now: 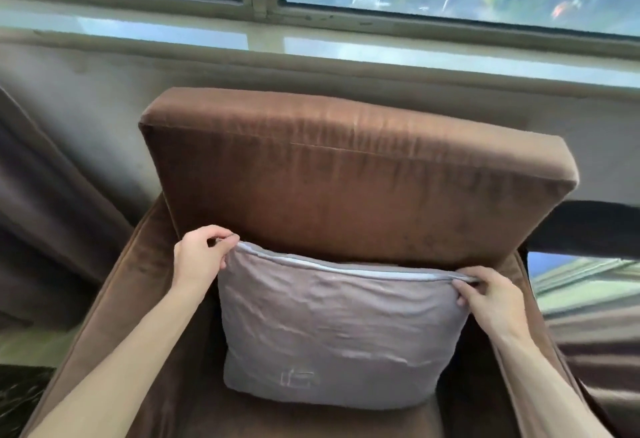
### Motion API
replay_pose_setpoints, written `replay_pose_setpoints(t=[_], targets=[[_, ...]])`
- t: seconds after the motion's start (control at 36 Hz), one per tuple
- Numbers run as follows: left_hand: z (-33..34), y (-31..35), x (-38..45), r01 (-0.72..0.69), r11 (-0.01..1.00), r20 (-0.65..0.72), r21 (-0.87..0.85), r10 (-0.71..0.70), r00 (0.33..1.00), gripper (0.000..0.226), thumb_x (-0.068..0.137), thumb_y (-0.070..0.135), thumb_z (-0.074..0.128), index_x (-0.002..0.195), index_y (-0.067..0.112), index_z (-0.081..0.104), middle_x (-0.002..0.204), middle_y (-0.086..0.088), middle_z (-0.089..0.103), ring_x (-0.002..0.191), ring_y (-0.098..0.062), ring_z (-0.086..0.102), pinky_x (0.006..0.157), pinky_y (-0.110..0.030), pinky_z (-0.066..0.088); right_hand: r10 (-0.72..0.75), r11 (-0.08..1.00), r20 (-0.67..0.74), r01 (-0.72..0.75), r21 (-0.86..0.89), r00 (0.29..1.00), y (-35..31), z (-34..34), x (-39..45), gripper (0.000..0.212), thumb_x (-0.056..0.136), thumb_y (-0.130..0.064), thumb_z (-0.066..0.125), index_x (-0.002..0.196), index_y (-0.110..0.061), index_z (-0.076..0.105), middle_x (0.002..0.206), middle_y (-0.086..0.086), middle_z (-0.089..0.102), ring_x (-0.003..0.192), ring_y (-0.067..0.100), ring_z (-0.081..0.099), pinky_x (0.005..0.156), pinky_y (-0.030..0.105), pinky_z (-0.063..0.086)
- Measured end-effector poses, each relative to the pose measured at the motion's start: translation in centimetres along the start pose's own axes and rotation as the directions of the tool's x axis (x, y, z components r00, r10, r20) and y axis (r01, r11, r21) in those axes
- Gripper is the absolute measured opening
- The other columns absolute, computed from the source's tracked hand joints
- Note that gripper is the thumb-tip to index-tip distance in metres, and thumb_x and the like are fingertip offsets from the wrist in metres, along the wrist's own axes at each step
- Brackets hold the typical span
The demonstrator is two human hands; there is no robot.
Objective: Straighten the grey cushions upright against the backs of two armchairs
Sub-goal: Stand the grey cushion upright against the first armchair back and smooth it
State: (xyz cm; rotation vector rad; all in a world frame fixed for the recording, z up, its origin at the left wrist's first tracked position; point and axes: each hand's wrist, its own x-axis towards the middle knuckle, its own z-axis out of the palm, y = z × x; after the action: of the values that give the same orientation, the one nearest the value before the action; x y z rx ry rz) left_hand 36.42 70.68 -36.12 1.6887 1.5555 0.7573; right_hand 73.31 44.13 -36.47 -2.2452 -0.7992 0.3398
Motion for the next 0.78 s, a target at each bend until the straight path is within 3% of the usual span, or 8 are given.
replay_pose_setpoints(t=[0.14, 0.25, 0.36, 0.47, 0.56, 0.64, 0.69, 0.78], targets=[[1.4, 4.5, -2.2, -0.266, 0.943, -0.002, 0.199, 0.271, 0.962, 0.011, 0.091, 0.035, 0.071, 0.093, 0.025, 0.076, 0.093, 0.01, 0.073, 0.076, -0.011, 0.062, 0.081, -0.038, 0.053, 0.229, 0.895, 0.027, -0.221, 0.388, 0.973, 4.2, 0.2, -3.1, 0.035, 0.098, 0.007, 0.048, 0.125, -0.014, 0.056, 0.118, 0.0, 0.066, 0.055, 0.013, 0.068, 0.05, 0.018, 0.052], [8.2, 9.7, -5.8, -0.411, 0.911, 0.279, 0.034, 0.386, 0.879, 0.004, 0.087, 0.034, 0.076, 0.089, 0.03, 0.077, 0.094, 0.017, 0.071, 0.072, 0.007, 0.056, 0.074, -0.03, 0.048, 0.415, 0.828, 0.249, -0.477, 0.296, 0.875, 8.9, 3.7, -6.3, 0.039, 0.099, 0.012, 0.037, 0.132, -0.004, 0.051, 0.137, 0.012, 0.056, 0.056, 0.02, 0.066, 0.047, 0.021, 0.05], [16.7, 13.8, -9.6, -0.552, 0.83, 0.569, 0.081, 0.416, 0.709, 0.037, 0.083, 0.059, 0.07, 0.112, 0.036, 0.073, 0.115, 0.023, 0.067, 0.093, 0.006, 0.057, 0.08, -0.031, 0.049, 0.598, 0.719, 0.42, -0.688, 0.097, 0.683, 13.9, 7.6, -8.4, 0.067, 0.084, 0.02, 0.037, 0.147, -0.005, 0.039, 0.149, 0.014, 0.046, 0.05, 0.024, 0.064, 0.044, 0.027, 0.046], [22.1, 16.2, -11.8, -0.628, 0.76, 0.709, 0.168, 0.349, 0.612, 0.049, 0.077, 0.07, 0.065, 0.116, 0.04, 0.068, 0.116, 0.018, 0.066, 0.113, -0.009, 0.059, 0.079, -0.035, 0.043, 0.637, 0.691, 0.486, -0.723, -0.015, 0.599, 16.9, 10.1, -9.2, 0.078, 0.085, 0.011, 0.048, 0.153, -0.024, 0.033, 0.124, 0.016, 0.066, 0.048, 0.022, 0.063, 0.04, 0.024, 0.043], [24.3, 17.0, -12.7, -0.686, 0.685, 0.7, 0.246, 0.364, 0.615, 0.035, 0.077, 0.062, 0.065, 0.092, 0.03, 0.067, 0.093, 0.012, 0.059, 0.096, -0.02, 0.061, 0.067, -0.035, 0.036, 0.616, 0.716, 0.494, -0.698, -0.028, 0.613, 18.5, 11.7, -9.5, 0.081, 0.083, 0.004, 0.063, 0.153, -0.025, 0.034, 0.117, 0.017, 0.07, 0.056, 0.019, 0.062, 0.046, 0.025, 0.047], [25.4, 17.3, -12.9, -0.664, 0.712, 0.627, 0.228, 0.414, 0.66, 0.019, 0.084, 0.046, 0.07, 0.091, 0.029, 0.071, 0.091, 0.011, 0.054, 0.092, -0.022, 0.06, 0.069, -0.034, 0.031, 0.594, 0.755, 0.419, -0.656, 0.006, 0.687, 18.7, 12.2, -9.6, 0.068, 0.077, 0.003, 0.07, 0.141, -0.012, 0.052, 0.124, 0.02, 0.069, 0.092, 0.023, 0.065, 0.079, 0.037, 0.053], [25.8, 17.5, -12.8, -0.656, 0.729, 0.569, 0.197, 0.46, 0.682, 0.013, 0.084, 0.037, 0.072, 0.086, 0.025, 0.07, 0.089, 0.008, 0.057, 0.088, -0.022, 0.06, 0.067, -0.034, 0.032, 0.641, 0.7, 0.387, -0.712, 0.059, 0.663, 18.5, 12.3, -9.7, 0.064, 0.078, 0.0, 0.073, 0.139, -0.007, 0.055, 0.133, 0.015, 0.066, 0.12, 0.026, 0.062, 0.098, 0.031, 0.047], [25.8, 17.8, -12.6, -0.671, 0.721, 0.488, 0.173, 0.53, 0.694, 0.013, 0.085, 0.03, 0.073, 0.082, 0.018, 0.067, 0.086, 0.004, 0.058, 0.082, -0.023, 0.058, 0.065, -0.033, 0.033, 0.66, 0.663, 0.377, -0.74, 0.114, 0.65, 18.1, 12.3, -10.0, 0.049, 0.089, -0.002, 0.065, 0.137, -0.007, 0.058, 0.129, 0.016, 0.067, 0.121, 0.029, 0.062, 0.094, 0.028, 0.046]])
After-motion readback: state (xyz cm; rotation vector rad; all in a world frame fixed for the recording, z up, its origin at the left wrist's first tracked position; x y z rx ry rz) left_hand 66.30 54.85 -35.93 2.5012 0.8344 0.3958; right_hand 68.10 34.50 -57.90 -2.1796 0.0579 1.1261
